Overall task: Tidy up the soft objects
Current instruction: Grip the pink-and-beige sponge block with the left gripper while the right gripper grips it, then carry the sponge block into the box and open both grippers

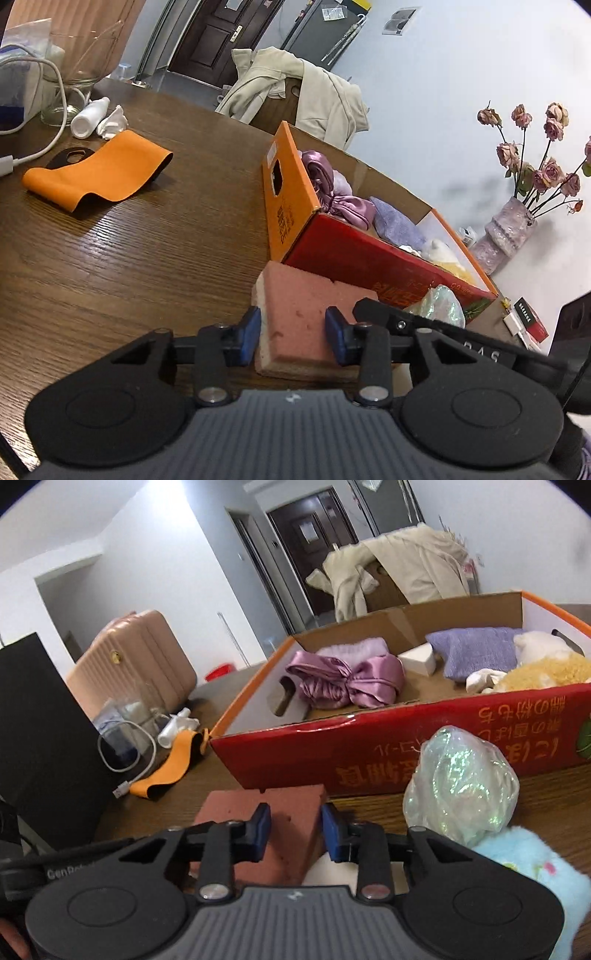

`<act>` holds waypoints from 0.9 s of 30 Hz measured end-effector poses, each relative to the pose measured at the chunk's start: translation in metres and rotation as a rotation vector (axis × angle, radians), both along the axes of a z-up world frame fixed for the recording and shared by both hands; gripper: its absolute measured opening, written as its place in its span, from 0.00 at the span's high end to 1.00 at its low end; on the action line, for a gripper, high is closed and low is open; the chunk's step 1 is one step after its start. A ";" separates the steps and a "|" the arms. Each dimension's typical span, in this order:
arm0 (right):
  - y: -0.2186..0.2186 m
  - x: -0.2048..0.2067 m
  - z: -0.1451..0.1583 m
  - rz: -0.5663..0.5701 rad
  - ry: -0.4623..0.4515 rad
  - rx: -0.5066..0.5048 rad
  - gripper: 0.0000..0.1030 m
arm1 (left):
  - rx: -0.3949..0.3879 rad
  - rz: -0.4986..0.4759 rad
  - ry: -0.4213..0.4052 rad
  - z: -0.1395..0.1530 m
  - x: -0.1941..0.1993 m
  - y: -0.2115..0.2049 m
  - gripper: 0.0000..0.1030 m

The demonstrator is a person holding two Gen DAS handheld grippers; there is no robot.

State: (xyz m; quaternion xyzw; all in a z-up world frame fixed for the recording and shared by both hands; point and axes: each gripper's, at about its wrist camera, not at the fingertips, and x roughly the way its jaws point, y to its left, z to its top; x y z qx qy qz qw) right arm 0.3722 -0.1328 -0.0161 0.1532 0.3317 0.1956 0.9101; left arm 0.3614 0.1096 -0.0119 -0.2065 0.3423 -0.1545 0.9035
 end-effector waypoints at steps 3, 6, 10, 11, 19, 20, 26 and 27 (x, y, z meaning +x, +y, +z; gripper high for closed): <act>-0.004 -0.001 -0.003 0.005 -0.014 0.027 0.72 | -0.006 0.000 -0.001 0.001 0.000 -0.001 0.63; -0.005 -0.005 -0.004 0.009 -0.040 0.027 0.73 | -0.002 -0.002 -0.011 0.000 -0.001 -0.003 0.63; -0.006 -0.005 -0.004 0.011 -0.052 0.033 0.73 | -0.021 -0.004 -0.029 -0.003 0.000 -0.002 0.63; -0.007 -0.005 -0.004 0.008 -0.053 0.031 0.74 | -0.025 -0.006 -0.036 -0.004 0.001 -0.002 0.63; -0.007 -0.017 0.017 -0.001 -0.116 0.033 0.79 | -0.017 -0.010 -0.087 0.020 -0.015 -0.002 0.66; -0.008 -0.022 0.025 0.004 -0.119 0.042 0.79 | -0.017 -0.005 -0.099 0.032 -0.026 -0.001 0.66; -0.024 -0.110 0.082 0.037 -0.228 0.067 0.79 | -0.012 -0.014 -0.190 0.085 -0.117 -0.015 0.66; -0.028 -0.128 0.088 0.029 -0.248 0.074 0.79 | -0.014 -0.017 -0.205 0.087 -0.134 -0.020 0.66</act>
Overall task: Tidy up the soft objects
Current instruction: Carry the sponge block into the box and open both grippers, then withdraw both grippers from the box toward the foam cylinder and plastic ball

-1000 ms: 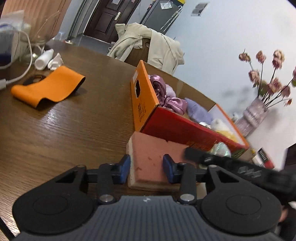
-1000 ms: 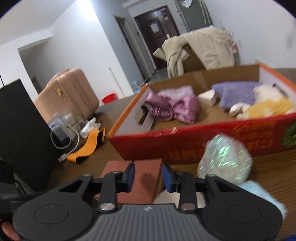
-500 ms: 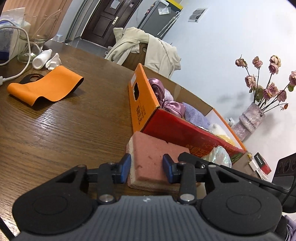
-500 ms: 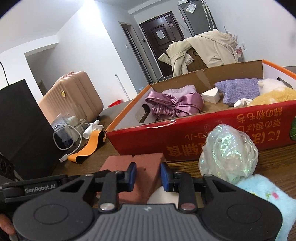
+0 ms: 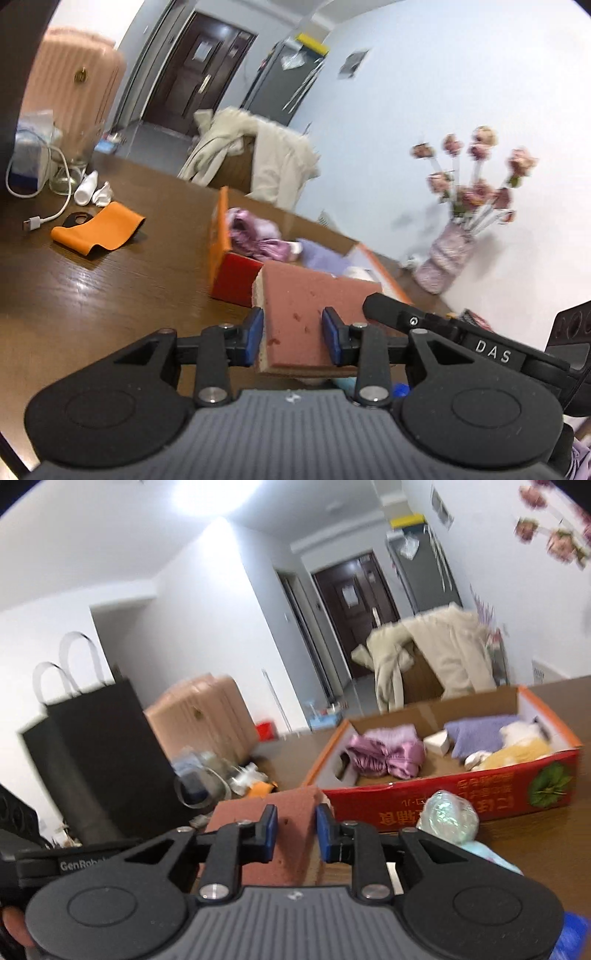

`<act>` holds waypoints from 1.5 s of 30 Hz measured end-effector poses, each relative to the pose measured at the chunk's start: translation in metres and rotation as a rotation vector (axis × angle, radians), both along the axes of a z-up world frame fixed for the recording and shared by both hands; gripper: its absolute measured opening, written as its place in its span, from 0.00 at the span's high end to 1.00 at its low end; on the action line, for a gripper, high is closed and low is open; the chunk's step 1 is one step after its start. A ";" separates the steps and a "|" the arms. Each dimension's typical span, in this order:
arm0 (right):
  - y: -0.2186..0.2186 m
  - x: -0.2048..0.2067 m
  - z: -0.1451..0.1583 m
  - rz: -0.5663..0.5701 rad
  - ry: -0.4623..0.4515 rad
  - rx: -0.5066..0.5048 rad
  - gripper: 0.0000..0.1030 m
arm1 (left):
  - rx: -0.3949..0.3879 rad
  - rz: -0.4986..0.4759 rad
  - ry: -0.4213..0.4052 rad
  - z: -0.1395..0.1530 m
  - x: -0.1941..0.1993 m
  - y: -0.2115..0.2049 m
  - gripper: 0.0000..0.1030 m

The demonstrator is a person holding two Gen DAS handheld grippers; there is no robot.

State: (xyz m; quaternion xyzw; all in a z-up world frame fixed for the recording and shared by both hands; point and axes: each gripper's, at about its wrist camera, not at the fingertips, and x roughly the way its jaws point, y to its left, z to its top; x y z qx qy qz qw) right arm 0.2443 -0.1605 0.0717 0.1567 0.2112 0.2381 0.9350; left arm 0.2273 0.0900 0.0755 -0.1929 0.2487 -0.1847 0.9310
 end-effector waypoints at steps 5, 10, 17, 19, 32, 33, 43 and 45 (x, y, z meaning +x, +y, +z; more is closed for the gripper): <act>-0.024 -0.059 0.005 -0.027 -0.017 -0.004 0.79 | 0.004 -0.019 -0.019 -0.003 -0.049 -0.027 0.66; -0.042 -0.073 -0.001 -0.065 0.010 -0.006 0.79 | 0.008 -0.042 -0.007 -0.007 -0.050 -0.043 0.66; -0.054 -0.063 0.001 -0.083 -0.009 0.003 0.79 | 0.033 -0.058 -0.022 0.002 -0.033 -0.055 0.66; -0.057 -0.047 0.009 -0.083 -0.026 -0.004 0.79 | 0.057 -0.057 -0.049 0.016 -0.011 -0.061 0.66; -0.051 0.209 0.013 -0.006 0.236 -0.013 0.79 | 0.129 0.017 0.129 0.009 0.212 -0.061 0.66; -0.047 0.218 0.003 -0.003 0.263 -0.011 0.79 | 0.139 0.023 0.147 0.001 0.218 -0.060 0.66; -0.027 0.261 -0.062 0.055 0.433 -0.062 0.78 | 0.240 0.026 0.132 -0.022 0.210 -0.050 0.45; -0.026 0.260 -0.065 0.078 0.442 -0.054 0.78 | 0.268 0.042 0.094 -0.016 0.200 -0.052 0.41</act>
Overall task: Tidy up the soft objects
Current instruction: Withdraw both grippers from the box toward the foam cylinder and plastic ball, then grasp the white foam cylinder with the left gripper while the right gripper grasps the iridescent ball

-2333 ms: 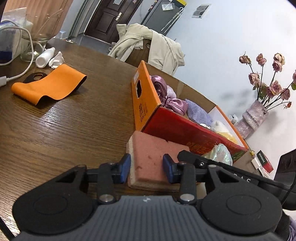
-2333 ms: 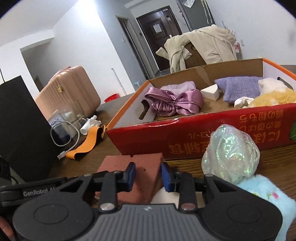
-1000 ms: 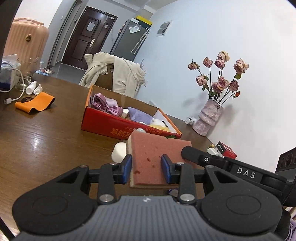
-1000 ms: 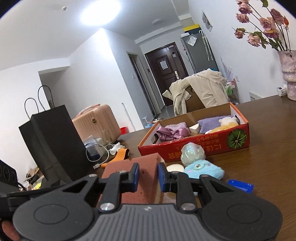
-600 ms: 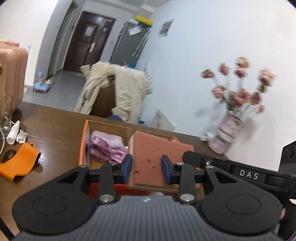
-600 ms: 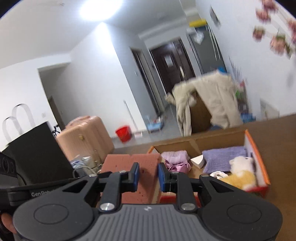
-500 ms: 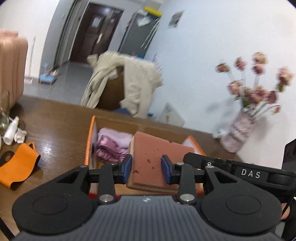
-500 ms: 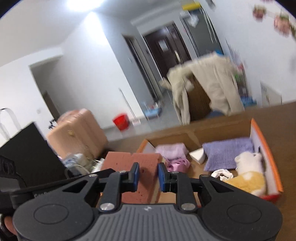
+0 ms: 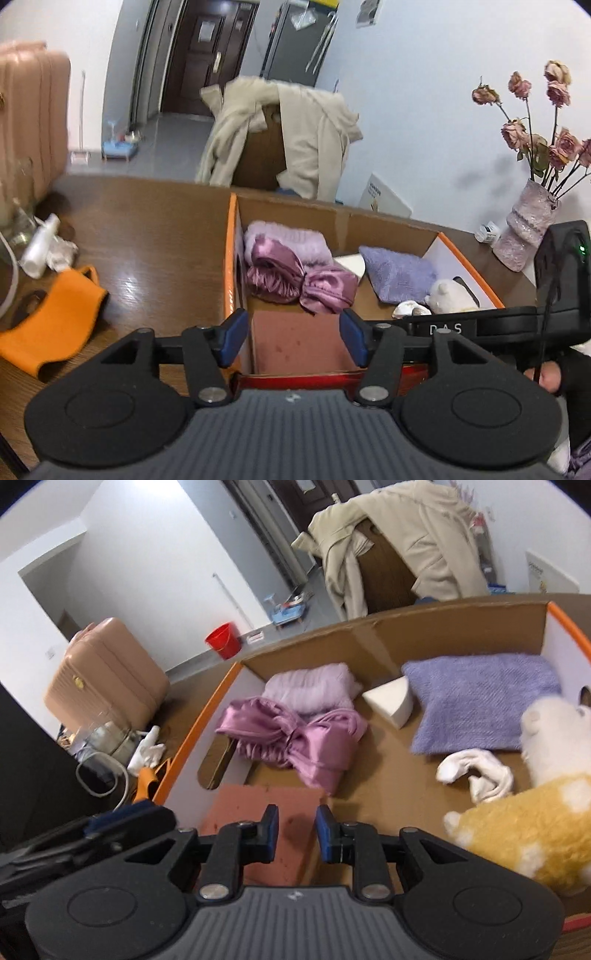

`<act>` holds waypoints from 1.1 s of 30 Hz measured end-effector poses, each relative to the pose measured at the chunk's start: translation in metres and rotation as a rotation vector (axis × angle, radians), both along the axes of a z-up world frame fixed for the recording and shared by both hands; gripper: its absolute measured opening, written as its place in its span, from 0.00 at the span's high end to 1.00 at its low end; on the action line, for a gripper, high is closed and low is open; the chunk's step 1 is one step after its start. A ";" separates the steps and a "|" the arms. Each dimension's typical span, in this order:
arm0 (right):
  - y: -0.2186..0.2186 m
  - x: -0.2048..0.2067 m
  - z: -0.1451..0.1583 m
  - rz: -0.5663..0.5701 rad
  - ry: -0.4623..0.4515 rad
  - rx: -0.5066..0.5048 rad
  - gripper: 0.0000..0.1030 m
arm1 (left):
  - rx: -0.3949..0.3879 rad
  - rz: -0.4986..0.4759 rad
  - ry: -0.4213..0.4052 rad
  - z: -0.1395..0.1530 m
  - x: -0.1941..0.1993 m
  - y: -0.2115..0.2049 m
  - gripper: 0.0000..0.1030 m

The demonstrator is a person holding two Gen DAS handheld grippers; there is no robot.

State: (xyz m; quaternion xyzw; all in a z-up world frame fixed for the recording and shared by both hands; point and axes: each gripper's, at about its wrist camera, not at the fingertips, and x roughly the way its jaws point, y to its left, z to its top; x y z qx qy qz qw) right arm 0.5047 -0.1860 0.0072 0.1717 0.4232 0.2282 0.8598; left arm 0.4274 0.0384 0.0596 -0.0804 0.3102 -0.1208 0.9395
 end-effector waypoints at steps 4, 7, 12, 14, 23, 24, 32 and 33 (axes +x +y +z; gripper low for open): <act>-0.006 -0.018 0.022 -0.003 -0.075 0.002 0.78 | 0.037 0.001 -0.063 0.014 -0.025 -0.002 0.37; -0.016 -0.047 0.054 -0.008 -0.181 -0.032 0.77 | 0.038 -0.014 -0.105 0.027 -0.050 0.002 0.31; -0.041 -0.116 0.098 -0.040 -0.341 -0.066 0.69 | 0.029 -0.036 -0.186 0.043 -0.096 0.010 0.20; -0.050 -0.146 0.107 -0.043 -0.398 -0.074 0.67 | 0.043 -0.033 -0.190 0.043 -0.114 0.009 0.20; -0.078 -0.255 0.106 -0.091 -0.502 -0.126 0.57 | 0.030 -0.063 -0.206 0.030 -0.186 -0.002 0.13; -0.080 -0.263 0.103 -0.089 -0.502 -0.124 0.56 | 0.044 -0.065 -0.200 0.027 -0.192 -0.006 0.13; -0.097 -0.328 0.065 -0.112 -0.481 -0.143 0.49 | 0.093 -0.077 -0.192 0.005 -0.239 -0.027 0.10; -0.098 -0.332 0.058 -0.126 -0.471 -0.143 0.49 | 0.093 -0.078 -0.183 0.002 -0.241 -0.029 0.10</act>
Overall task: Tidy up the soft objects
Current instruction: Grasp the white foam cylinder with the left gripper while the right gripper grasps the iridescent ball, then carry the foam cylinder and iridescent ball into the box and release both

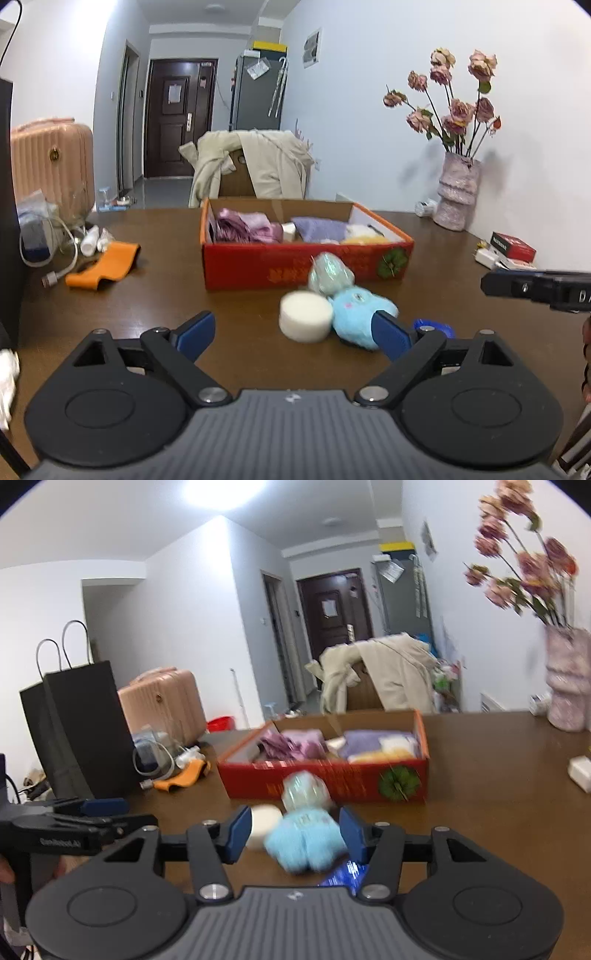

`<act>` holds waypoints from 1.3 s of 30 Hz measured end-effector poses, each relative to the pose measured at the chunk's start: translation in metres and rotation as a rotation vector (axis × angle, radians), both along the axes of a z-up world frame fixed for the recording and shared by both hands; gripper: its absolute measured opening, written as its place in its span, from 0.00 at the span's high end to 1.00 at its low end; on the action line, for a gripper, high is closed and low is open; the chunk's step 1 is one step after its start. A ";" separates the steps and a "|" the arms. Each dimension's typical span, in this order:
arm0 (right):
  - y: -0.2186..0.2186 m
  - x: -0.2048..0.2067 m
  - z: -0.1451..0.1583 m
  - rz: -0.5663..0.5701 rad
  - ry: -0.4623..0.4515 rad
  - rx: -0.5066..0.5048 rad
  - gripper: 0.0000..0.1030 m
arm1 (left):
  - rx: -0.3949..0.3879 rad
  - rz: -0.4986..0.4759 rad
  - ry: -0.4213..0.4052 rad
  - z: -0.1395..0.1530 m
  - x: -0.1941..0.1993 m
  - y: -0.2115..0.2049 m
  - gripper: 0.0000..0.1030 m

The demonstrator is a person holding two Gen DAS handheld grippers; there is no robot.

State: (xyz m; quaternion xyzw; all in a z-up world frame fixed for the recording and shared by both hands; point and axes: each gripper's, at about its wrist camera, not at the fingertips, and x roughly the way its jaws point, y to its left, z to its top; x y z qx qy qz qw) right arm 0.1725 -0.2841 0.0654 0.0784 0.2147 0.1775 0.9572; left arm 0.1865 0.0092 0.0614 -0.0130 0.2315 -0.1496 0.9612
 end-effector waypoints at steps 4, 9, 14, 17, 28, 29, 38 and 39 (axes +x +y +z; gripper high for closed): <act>-0.002 -0.016 -0.021 -0.031 0.035 0.012 0.49 | 0.034 -0.018 0.024 -0.010 -0.006 -0.011 0.10; -0.006 -0.023 -0.033 -0.033 0.052 0.029 0.49 | 0.049 -0.028 0.028 -0.011 0.001 -0.023 0.10; -0.013 -0.006 -0.042 -0.037 0.083 0.043 0.49 | 0.053 -0.021 0.071 -0.024 0.023 -0.032 0.10; -0.014 0.012 -0.048 -0.032 0.111 0.049 0.49 | 0.066 -0.021 0.104 -0.032 0.046 -0.040 0.10; 0.008 0.114 -0.037 0.022 0.135 0.018 0.49 | 0.029 -0.009 0.182 -0.061 0.133 -0.046 0.11; 0.014 0.126 -0.036 0.035 0.136 0.006 0.49 | 0.021 -0.009 0.192 -0.064 0.137 -0.044 0.11; 0.060 0.208 -0.055 0.096 0.216 -0.035 0.51 | -0.101 -0.039 0.215 -0.076 0.157 -0.024 0.44; 0.062 0.212 -0.060 0.101 0.232 -0.024 0.60 | -0.114 -0.041 0.218 -0.076 0.158 -0.022 0.45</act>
